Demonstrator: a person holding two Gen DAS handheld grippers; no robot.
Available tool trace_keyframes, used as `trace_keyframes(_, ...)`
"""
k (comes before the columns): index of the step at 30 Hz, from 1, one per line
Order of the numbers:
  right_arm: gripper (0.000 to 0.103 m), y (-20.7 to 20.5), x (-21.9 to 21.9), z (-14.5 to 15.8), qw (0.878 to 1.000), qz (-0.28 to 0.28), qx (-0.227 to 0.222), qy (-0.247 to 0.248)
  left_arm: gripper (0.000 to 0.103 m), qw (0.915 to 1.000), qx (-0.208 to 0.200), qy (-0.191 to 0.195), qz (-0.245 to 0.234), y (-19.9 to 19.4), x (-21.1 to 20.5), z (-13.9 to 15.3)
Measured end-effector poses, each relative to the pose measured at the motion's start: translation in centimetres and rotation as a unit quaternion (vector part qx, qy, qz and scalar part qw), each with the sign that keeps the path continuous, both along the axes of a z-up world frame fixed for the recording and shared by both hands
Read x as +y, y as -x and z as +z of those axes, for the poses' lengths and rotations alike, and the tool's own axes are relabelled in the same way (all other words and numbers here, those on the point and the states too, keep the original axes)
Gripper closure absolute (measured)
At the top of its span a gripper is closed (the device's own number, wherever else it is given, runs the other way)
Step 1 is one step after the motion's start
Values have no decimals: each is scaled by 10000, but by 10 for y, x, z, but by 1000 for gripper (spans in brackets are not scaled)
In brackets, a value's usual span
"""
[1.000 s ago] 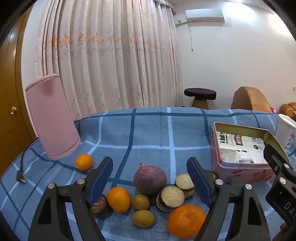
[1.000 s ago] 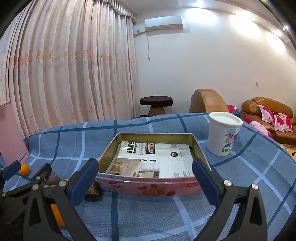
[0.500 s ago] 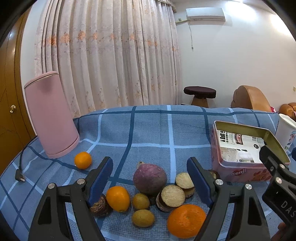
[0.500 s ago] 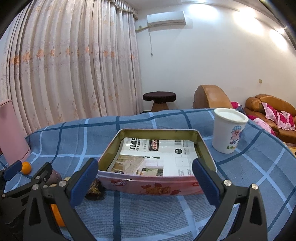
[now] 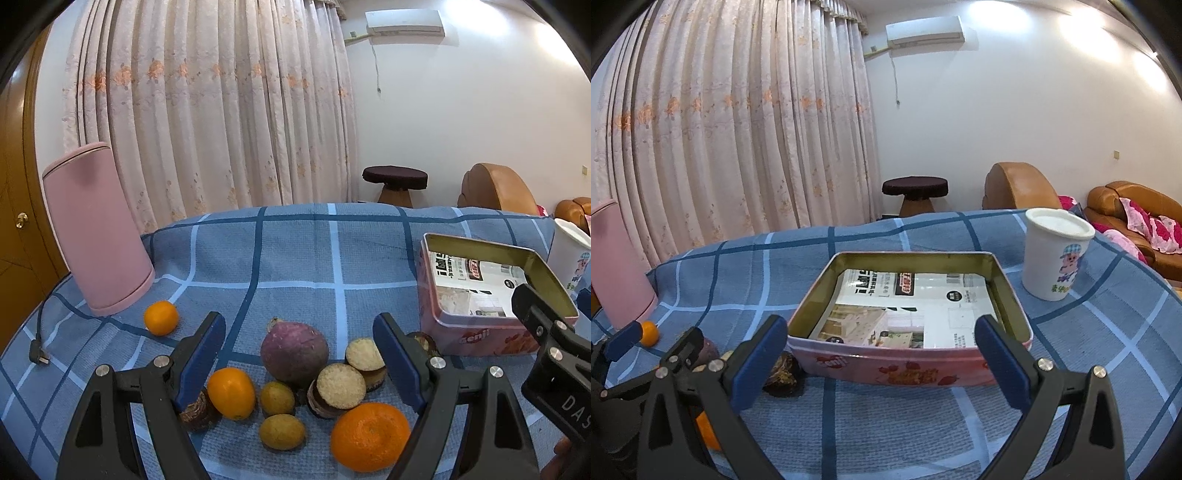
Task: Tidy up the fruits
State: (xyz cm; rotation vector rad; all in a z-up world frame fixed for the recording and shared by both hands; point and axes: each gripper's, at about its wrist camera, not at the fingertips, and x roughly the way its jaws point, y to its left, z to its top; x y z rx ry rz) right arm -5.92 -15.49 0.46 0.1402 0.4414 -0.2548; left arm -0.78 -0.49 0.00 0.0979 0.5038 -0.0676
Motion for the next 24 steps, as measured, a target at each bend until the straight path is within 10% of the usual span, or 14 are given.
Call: trace_keyframes(24, 0, -1, -2, -3, 9999, 43, 67, -84, 20, 9999, 116, 29, -5, -4, 1, -2)
